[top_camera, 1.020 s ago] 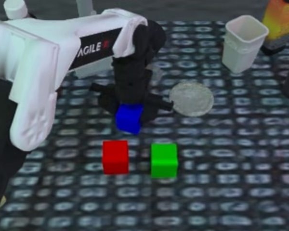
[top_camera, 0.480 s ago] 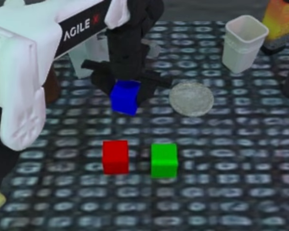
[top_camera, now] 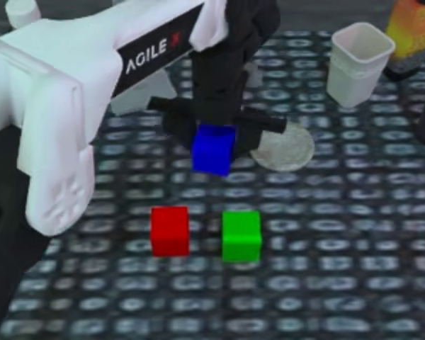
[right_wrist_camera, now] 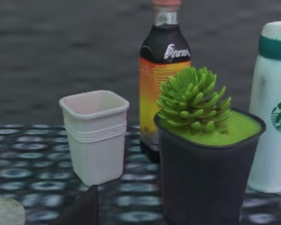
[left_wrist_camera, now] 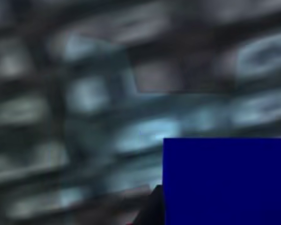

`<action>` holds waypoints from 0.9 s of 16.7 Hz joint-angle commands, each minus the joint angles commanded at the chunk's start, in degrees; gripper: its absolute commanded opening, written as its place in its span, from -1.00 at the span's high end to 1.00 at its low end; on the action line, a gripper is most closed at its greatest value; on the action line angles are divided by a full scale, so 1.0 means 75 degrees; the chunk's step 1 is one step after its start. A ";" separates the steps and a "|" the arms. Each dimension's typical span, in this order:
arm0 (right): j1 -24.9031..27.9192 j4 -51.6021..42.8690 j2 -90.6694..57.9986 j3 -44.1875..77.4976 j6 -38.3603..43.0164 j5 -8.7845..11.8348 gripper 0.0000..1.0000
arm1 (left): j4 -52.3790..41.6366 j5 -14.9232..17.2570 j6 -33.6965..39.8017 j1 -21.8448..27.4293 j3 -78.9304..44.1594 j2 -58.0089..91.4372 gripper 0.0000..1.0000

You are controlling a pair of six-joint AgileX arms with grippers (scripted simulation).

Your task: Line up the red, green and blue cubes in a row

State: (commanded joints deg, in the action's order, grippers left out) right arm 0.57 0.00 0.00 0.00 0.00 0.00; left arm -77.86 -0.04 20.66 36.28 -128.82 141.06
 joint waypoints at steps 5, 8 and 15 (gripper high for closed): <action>0.0000 0.0000 0.0000 0.0000 0.0000 0.0000 -1.00 | -0.0640 0.0010 0.2599 0.1209 -0.0942 0.0416 1.00; 0.0000 0.0000 0.0000 0.0000 0.0000 0.0000 -1.00 | -0.0895 0.0030 0.3654 0.1795 -0.1380 0.0535 1.00; 0.0000 0.0000 0.0000 0.0000 0.0000 0.0000 -1.00 | -0.0927 0.0031 0.3957 0.1976 -0.1489 0.0523 1.00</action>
State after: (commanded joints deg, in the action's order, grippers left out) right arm 0.57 0.00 0.00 0.00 0.00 0.00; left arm -84.82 0.19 50.34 51.10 -139.99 144.98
